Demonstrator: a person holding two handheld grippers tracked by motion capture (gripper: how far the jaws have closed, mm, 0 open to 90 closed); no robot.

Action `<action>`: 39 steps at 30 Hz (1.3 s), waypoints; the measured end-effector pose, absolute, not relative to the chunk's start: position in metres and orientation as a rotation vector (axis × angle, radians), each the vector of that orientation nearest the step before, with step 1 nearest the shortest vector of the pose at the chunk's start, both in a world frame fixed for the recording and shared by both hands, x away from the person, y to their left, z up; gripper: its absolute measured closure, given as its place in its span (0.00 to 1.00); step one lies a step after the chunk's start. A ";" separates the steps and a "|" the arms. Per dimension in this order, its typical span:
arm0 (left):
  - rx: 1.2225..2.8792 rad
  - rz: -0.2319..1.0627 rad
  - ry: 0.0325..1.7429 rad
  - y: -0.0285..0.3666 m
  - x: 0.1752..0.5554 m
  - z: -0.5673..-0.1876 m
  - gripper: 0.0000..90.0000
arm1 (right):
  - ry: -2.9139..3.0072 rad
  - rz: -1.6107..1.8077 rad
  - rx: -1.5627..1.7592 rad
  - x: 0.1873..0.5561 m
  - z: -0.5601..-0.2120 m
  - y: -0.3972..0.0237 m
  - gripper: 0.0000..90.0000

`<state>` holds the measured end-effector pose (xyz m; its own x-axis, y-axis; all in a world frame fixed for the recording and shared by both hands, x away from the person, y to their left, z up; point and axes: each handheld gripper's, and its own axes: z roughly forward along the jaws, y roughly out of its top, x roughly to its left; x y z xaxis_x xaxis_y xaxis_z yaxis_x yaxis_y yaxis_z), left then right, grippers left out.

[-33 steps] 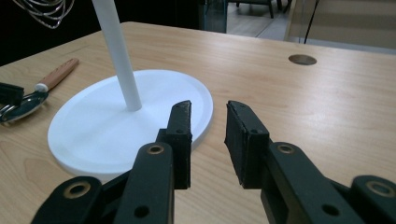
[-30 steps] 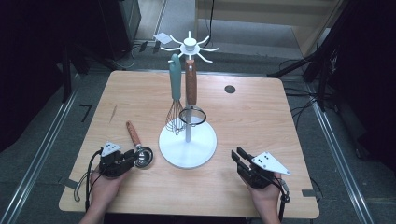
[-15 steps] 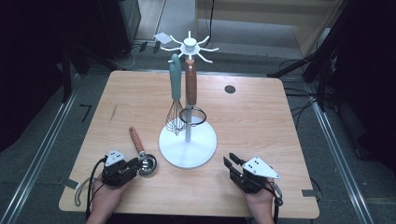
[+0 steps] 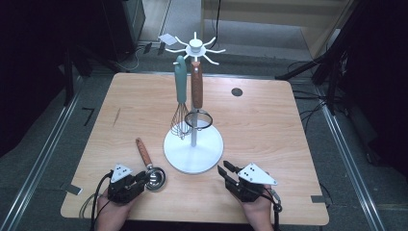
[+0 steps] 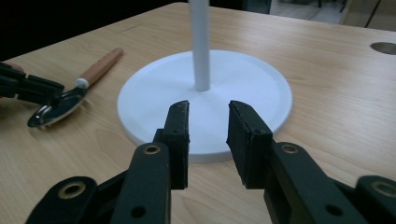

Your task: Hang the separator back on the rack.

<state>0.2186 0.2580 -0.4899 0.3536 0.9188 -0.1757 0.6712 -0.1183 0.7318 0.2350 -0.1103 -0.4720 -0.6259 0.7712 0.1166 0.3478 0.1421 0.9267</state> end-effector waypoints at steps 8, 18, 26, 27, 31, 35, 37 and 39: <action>1.902 0.399 1.333 0.236 0.210 -0.491 0.79 | 2.102 1.527 1.036 0.229 -0.471 -0.083 0.86; 1.926 0.358 1.285 0.222 0.205 -0.492 0.78 | 2.288 1.557 0.985 0.225 -0.483 -0.026 1.00; 1.954 0.309 1.222 0.204 0.200 -0.493 0.76 | 2.423 1.436 0.994 0.224 -0.494 -0.010 1.00; 1.960 0.299 1.208 0.201 0.199 -0.493 0.76 | 2.432 1.425 1.007 0.225 -0.495 -0.010 1.00; 1.985 0.286 1.160 0.196 0.198 -0.493 0.73 | 2.443 1.372 1.022 0.224 -0.499 -0.013 1.00; 1.942 0.300 1.167 0.207 0.201 -0.489 0.66 | 2.465 1.350 1.045 0.226 -0.501 -0.018 1.00; 1.921 0.318 1.186 0.216 0.204 -0.487 0.65 | 2.470 1.361 1.047 0.227 -0.501 -0.021 1.00; 1.906 0.336 1.212 0.226 0.207 -0.486 0.65 | 2.481 1.335 1.040 0.227 -0.501 -0.024 1.00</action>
<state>0.2066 0.2264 -0.4857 0.4986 0.8438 -0.1983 0.6213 -0.1884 0.7606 0.2269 -0.0239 -0.5011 -0.7516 0.6309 0.1923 0.5080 0.3678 0.7789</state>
